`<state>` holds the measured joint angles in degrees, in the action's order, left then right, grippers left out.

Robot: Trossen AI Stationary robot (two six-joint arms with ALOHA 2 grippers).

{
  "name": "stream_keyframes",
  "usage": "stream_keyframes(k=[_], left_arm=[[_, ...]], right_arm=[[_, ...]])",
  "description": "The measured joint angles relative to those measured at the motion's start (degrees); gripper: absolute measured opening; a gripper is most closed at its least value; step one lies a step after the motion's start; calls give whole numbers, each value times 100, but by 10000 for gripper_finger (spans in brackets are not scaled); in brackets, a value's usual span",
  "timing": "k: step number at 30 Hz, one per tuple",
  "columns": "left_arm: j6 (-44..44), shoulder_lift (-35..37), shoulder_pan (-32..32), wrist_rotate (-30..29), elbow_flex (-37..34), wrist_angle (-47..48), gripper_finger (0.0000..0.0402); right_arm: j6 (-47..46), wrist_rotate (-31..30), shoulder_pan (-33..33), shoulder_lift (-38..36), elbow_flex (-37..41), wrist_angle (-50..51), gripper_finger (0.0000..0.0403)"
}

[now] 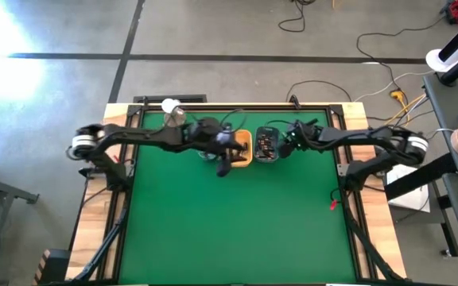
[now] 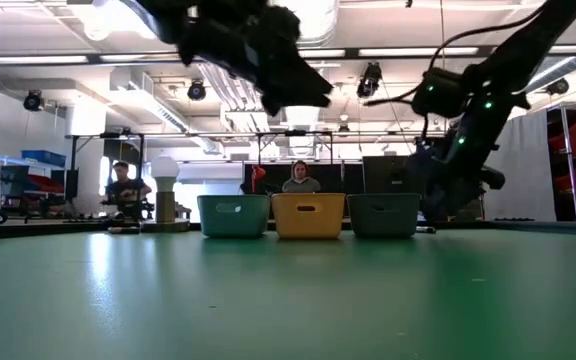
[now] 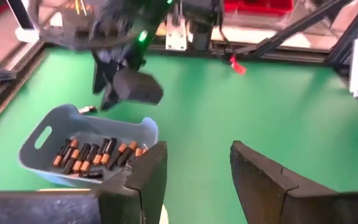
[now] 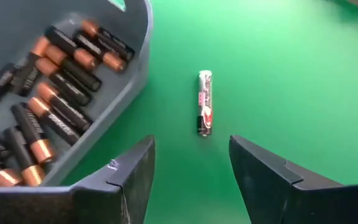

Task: Sort batteries
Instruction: Put the silver battery into the green bin

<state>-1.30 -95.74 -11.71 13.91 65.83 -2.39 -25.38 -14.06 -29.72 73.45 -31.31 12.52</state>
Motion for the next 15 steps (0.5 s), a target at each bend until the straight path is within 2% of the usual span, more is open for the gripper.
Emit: stream_keyframes(k=[7,15], left_arm=[[85,1197,222,-596,-1121,-251,155],[111,2119,560,-645,-2328,-1158,155]], right_arm=[[67,163,-310,757,-266,-118,201],[374,236,-714,1079,-278,-585,180]])
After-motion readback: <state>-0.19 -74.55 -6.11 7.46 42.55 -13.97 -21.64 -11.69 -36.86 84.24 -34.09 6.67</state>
